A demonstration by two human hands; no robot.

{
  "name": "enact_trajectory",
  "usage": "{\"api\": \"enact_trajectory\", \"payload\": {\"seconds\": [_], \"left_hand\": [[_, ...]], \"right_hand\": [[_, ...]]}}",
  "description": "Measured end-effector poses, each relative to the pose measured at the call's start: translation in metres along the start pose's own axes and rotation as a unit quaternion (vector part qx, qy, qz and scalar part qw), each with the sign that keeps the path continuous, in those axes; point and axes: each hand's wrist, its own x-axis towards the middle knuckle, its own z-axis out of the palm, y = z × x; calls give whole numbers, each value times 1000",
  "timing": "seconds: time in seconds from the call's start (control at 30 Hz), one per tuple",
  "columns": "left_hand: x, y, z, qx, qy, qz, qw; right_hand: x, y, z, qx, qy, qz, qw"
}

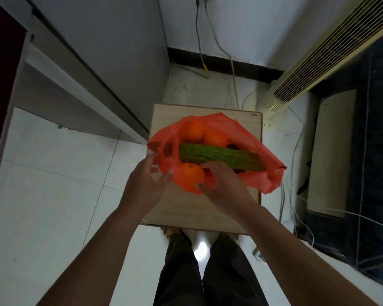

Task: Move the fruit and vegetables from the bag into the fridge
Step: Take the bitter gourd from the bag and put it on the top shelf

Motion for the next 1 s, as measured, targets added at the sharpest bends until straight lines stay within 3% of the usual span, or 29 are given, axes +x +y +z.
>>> {"api": "enact_trajectory", "payload": {"seconds": [0.67, 0.87, 1.0], "left_hand": [[9, -16, -28, 48, -51, -5, 998], [16, -15, -28, 42, -66, -2, 997], [18, -14, -29, 42, -70, 8, 997]], "right_hand": [[12, -8, 39, 31, 45, 23, 998], [5, -10, 45, 40, 90, 63, 993], [6, -11, 51, 49, 75, 88, 992]]}}
